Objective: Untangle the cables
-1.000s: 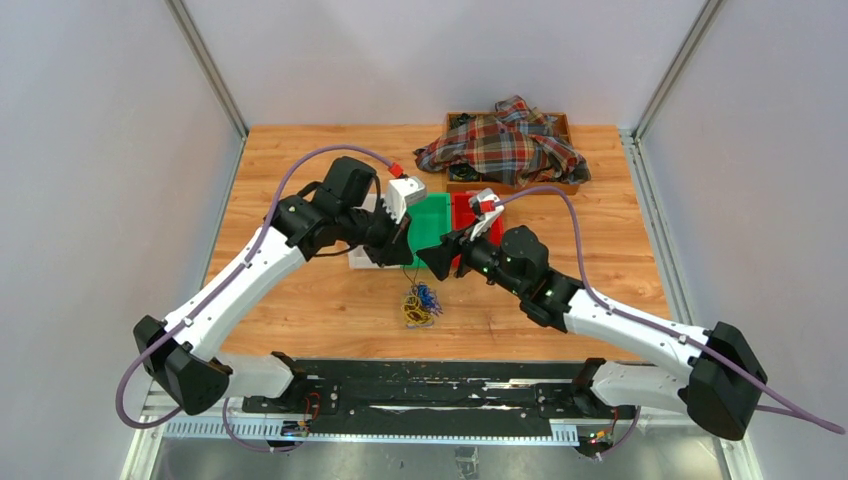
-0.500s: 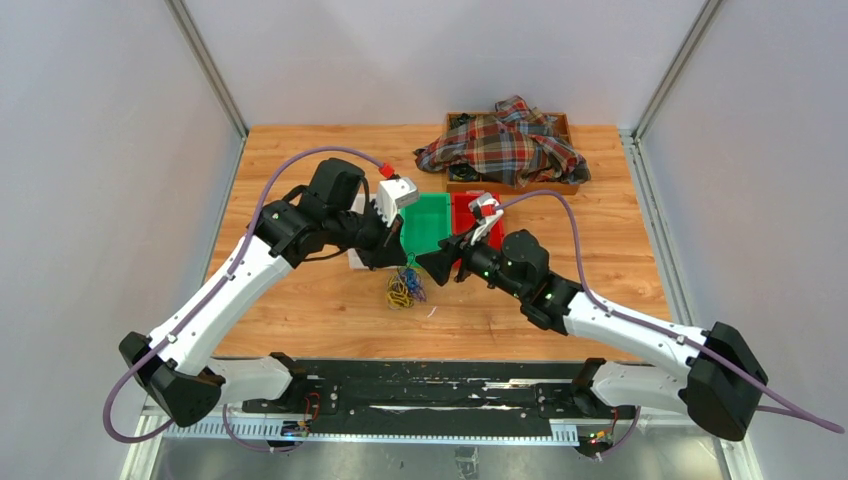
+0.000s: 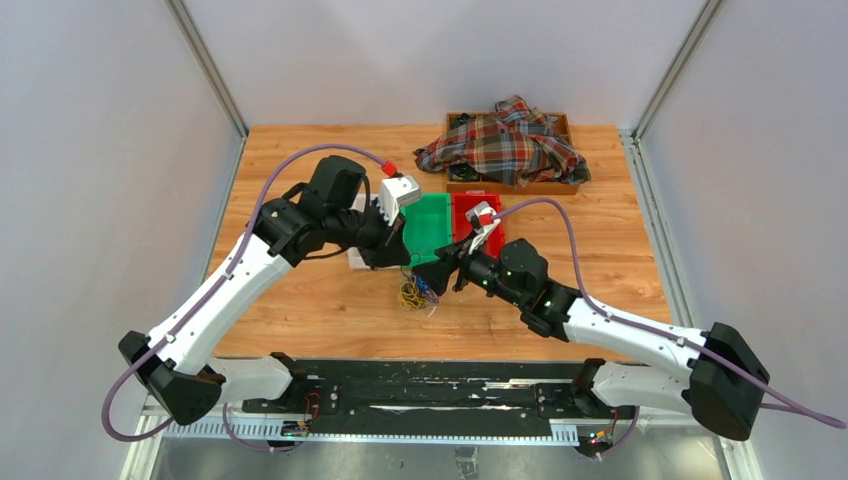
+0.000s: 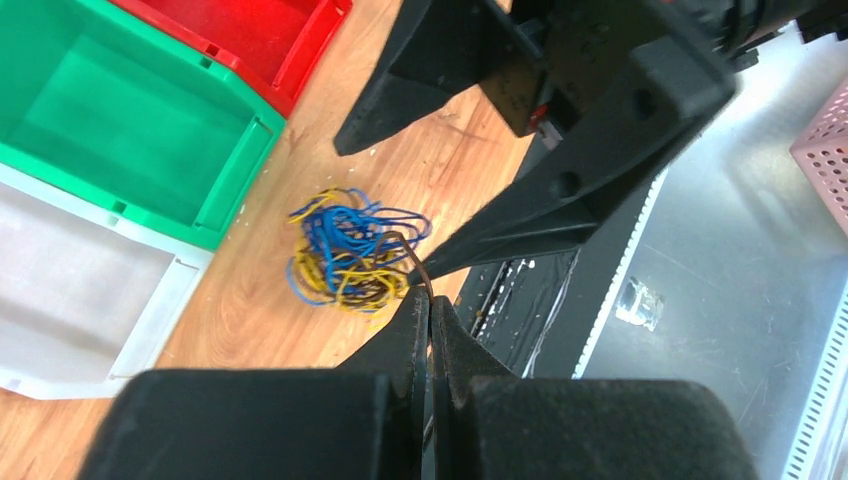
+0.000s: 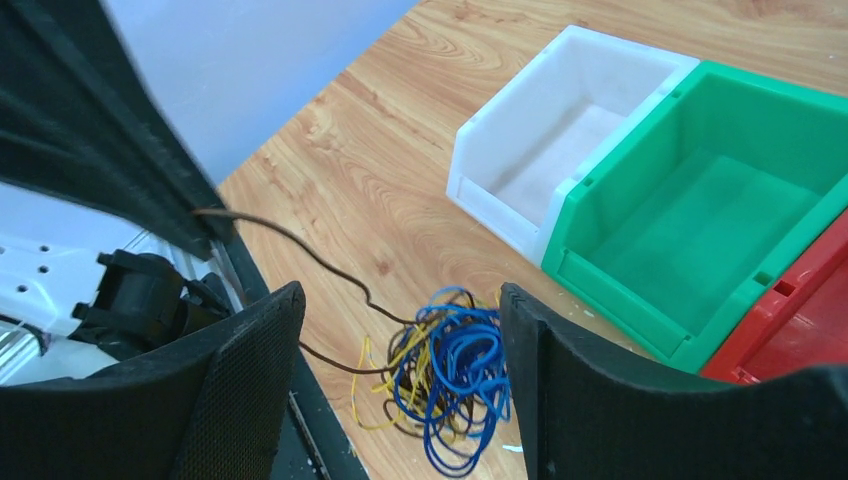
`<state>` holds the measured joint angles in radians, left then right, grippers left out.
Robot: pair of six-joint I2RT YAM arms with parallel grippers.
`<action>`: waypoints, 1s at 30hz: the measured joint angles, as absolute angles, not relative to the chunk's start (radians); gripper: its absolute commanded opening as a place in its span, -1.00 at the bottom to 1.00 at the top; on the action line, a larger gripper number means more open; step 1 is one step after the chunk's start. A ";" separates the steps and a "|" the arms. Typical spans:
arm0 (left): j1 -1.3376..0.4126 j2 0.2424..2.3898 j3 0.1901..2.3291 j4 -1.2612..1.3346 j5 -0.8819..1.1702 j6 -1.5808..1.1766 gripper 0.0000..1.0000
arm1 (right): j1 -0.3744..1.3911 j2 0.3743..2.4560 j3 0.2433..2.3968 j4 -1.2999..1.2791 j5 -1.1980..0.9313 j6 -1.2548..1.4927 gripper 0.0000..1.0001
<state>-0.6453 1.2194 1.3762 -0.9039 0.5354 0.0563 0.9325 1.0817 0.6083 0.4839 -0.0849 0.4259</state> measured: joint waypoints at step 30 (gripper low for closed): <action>-0.651 1.196 1.644 -0.968 0.686 0.094 -0.99 | 0.981 1.473 0.629 0.734 0.044 0.482 0.19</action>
<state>-0.6506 1.1961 1.6444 -0.9684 0.6857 0.0940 0.9806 1.4727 0.6292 0.7338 0.0444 0.4820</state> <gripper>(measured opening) 0.017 0.594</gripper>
